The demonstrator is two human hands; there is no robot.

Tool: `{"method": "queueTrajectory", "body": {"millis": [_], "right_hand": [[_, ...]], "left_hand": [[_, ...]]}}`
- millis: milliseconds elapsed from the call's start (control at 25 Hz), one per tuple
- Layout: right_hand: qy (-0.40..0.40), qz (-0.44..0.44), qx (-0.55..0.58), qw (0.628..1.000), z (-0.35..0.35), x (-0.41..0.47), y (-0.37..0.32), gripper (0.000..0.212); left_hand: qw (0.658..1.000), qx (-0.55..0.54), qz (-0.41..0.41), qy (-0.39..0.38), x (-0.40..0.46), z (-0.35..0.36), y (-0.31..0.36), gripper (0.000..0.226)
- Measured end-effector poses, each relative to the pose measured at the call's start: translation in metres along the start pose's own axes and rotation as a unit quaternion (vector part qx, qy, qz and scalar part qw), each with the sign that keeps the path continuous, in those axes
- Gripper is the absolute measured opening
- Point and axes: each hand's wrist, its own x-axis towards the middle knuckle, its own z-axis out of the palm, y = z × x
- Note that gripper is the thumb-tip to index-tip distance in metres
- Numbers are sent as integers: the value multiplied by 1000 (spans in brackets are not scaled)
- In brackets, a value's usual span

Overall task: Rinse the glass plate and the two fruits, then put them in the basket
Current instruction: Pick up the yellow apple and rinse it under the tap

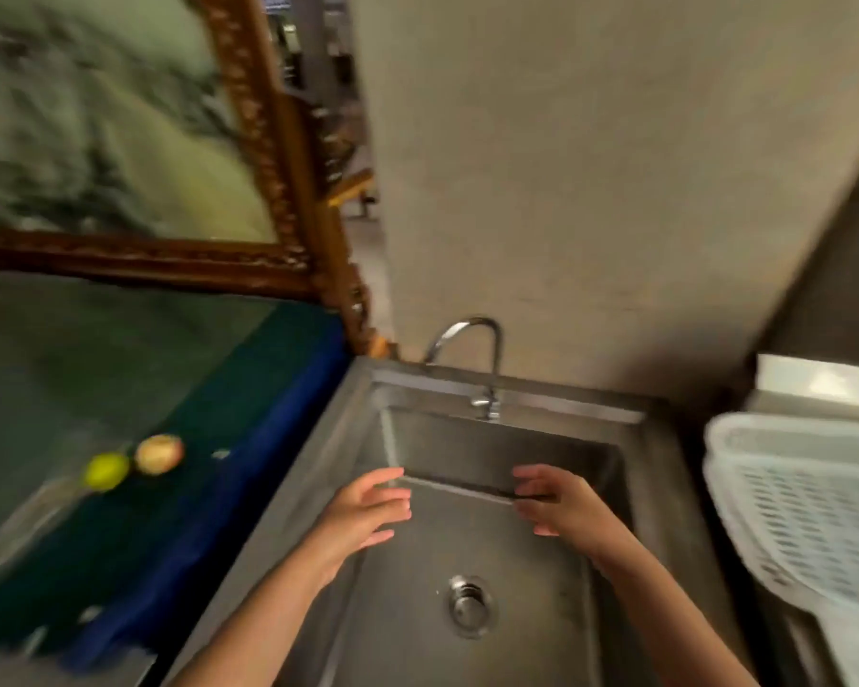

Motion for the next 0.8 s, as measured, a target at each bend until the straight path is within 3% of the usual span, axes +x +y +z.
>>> {"method": "queueTrajectory", "body": {"millis": [120,280,480,600,800], "right_hand": [[-105,-22,-12,994,92,43,-44,39],[-198,-7,-15,980,217,72,-86,40],[-182,-4,-29,983,341,114,-120,48],[-159,-12,-23,987,401,155,-130,53],[-151,-39,-53,986,470,245,-128,44]], "left_hand": [[990,-75,-9,123,-32,-91,-27,42],[948,-201,-28,244,-64,-193,-64,36],[882,-313,-53,349,-48,-292,-100,33],[844,-364,-99,381,-2,-342,-110,38],[812,-465,-107,336,77,-381,-121,42]]}}
